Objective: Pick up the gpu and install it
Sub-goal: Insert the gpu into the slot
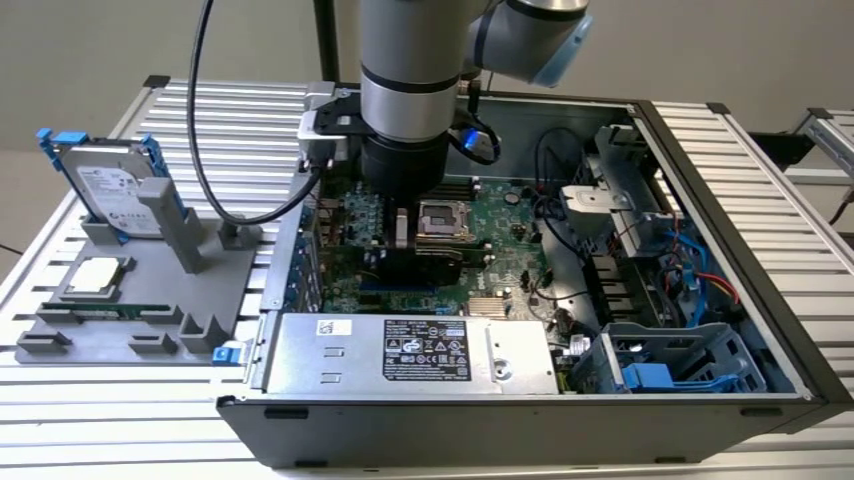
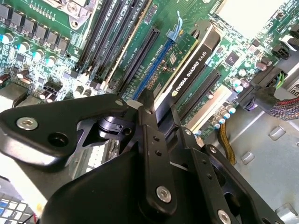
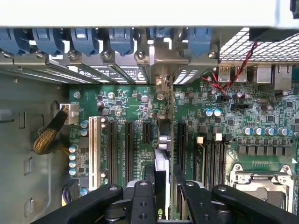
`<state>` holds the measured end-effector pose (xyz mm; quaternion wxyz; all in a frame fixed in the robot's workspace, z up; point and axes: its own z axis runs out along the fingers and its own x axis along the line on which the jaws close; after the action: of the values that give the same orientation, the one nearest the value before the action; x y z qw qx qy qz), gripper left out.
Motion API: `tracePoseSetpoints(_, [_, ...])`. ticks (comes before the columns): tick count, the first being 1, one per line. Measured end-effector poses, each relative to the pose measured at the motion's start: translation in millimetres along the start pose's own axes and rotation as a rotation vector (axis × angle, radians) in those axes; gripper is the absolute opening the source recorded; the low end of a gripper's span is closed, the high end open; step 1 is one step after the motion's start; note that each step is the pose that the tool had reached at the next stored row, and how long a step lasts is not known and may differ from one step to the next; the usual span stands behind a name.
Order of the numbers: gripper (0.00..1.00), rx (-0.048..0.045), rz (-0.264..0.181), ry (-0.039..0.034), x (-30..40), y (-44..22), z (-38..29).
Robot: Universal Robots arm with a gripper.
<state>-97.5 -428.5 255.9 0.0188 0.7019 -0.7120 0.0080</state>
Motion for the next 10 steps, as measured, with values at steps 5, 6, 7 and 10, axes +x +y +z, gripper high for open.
tracePoseSetpoints(5, [0.00,0.0016,0.000,-0.0037,0.1,0.1,-0.1])
tracePoseSetpoints(6, [0.00,0.0024,0.000,-0.0059,0.1,0.1,-0.1])
tracePoseSetpoints(7, [0.00,0.0031,0.000,-0.0087,0.1,0.1,0.0])
tracePoseSetpoints(10, [0.00,0.0047,0.000,-0.0153,0.0,0.0,0.7])
